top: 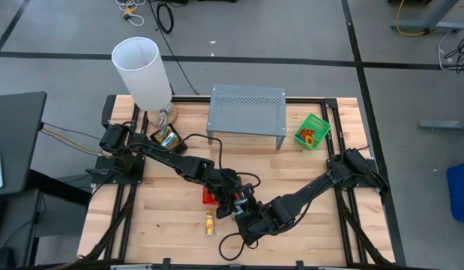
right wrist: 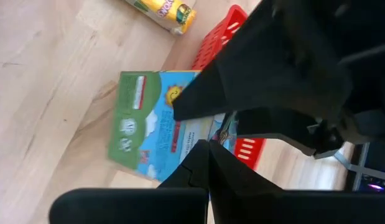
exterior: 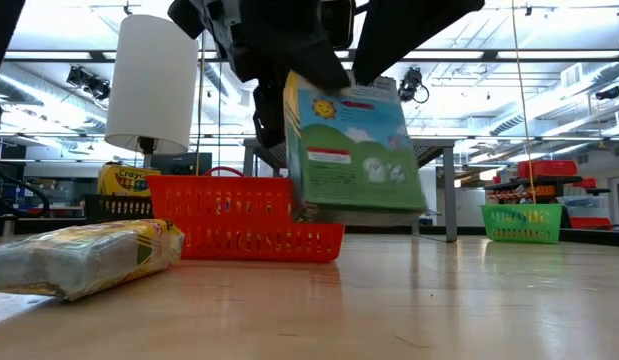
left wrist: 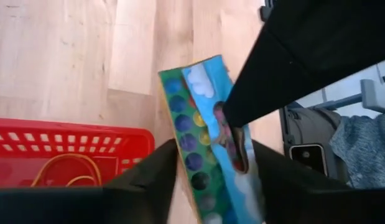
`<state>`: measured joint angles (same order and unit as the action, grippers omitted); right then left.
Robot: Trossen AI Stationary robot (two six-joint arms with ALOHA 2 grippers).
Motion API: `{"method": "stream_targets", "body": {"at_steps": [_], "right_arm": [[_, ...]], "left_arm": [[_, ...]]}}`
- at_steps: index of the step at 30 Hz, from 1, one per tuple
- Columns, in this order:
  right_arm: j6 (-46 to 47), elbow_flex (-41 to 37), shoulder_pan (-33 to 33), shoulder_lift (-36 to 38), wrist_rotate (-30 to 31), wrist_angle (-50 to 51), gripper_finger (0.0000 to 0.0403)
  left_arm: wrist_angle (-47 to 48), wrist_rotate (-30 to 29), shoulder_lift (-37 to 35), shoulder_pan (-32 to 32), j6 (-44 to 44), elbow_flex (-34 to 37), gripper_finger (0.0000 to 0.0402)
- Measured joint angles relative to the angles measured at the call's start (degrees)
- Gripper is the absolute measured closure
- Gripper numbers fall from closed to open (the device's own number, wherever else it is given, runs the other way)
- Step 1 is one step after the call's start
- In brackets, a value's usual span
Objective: Pick & Place Office Desk Supplies
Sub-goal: Put the crayons box into the black bin
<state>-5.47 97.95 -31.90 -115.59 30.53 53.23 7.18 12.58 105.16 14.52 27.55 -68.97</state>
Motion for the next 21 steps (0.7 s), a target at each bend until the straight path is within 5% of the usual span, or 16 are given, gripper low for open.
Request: {"method": "stream_targets", "body": {"at_steps": [4,13,21], "right_arm": [[-0.6,0.0,0.0,0.0,1.0,-0.3,0.0403],[0.0,0.0,-0.1,0.0,1.6,-1.2,0.0393],[3.4,0.0,0.0,0.2,2.9,0.0,0.0271]], "left_arm": [[0.0,-0.7,0.0,0.0,-0.9,0.0,0.0304],[-0.1,-1.1,-0.1,0.0,-2.9,0.0,0.0308],[0.4,-1.7,-0.2,0.1,-4.0,0.0,0.0308]]}}
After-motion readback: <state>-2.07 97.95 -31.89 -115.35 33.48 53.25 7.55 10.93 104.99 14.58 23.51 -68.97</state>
